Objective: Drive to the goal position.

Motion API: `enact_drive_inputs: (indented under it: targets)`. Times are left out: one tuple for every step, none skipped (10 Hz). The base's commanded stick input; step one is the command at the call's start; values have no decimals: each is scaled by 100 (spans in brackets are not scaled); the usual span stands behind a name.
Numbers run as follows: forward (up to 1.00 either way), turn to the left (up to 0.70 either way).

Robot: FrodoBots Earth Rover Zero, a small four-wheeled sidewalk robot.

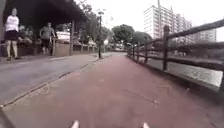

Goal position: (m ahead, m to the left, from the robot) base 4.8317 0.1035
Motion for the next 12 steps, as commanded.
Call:
enact_drive_inputs:
  targets:
    - [70, 0]
    - [70, 0]
    - [70, 0]
    - [70, 0]
    - [70, 0]
    - [70, 0]
    - [70, 0]
    - [70, 0]
    - [70, 0]
    - [70, 0]
    - [70, 0]
    - [70, 0]
